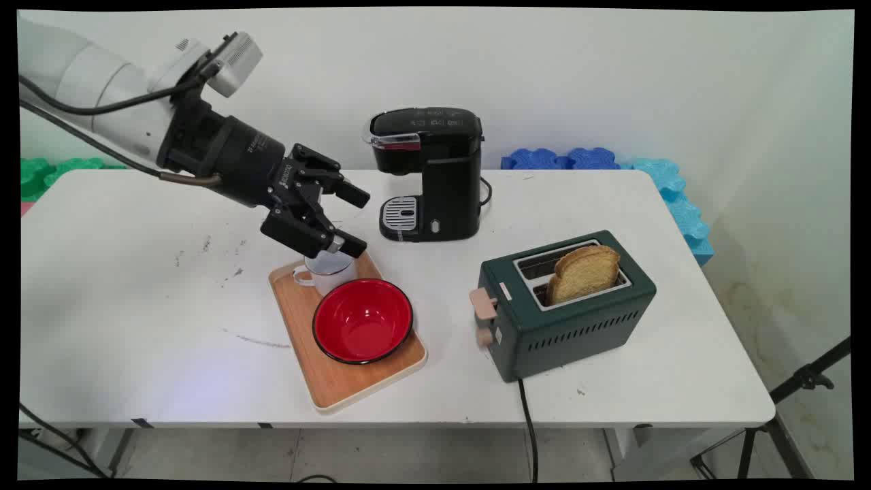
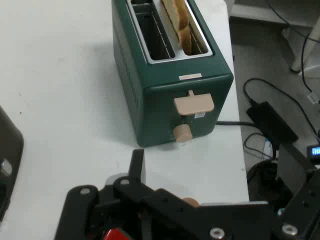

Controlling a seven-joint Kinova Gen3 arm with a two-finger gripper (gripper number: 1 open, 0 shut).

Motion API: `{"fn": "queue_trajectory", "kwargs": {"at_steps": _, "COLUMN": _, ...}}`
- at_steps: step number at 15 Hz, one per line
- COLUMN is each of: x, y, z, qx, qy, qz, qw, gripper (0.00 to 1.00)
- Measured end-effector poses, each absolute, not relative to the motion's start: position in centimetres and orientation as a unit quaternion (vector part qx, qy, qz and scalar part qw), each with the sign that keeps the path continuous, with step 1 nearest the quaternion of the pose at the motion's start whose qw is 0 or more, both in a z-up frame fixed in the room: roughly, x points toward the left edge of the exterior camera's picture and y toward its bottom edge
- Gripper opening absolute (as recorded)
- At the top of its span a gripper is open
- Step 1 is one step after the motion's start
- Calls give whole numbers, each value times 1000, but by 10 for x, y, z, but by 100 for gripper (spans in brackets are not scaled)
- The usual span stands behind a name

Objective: Press the toaster switch

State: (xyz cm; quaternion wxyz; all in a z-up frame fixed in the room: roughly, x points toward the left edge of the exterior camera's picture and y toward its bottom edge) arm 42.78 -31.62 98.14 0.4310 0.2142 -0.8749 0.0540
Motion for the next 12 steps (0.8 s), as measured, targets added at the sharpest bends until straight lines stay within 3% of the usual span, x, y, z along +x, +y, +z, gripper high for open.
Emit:
{"fn": "queue_trajectory", "kwargs": {"at_steps": 10, "x": 344, "y": -326, "z": 965, "qx": 275, "qy": -866, "qz": 43, "qw": 415, "gripper": 100}}
{"fn": "queue_trajectory", "kwargs": {"at_steps": 11, "x": 335, "y": -328, "z": 963, "qx": 275, "qy": -868, "qz": 44, "qw": 411, "gripper": 0}}
{"fn": "queue_trajectory", "kwargs": {"at_steps": 12, "x": 325, "y": -331, "z": 961, "qx": 275, "qy": -870, "qz": 46, "qw": 406, "gripper": 0}}
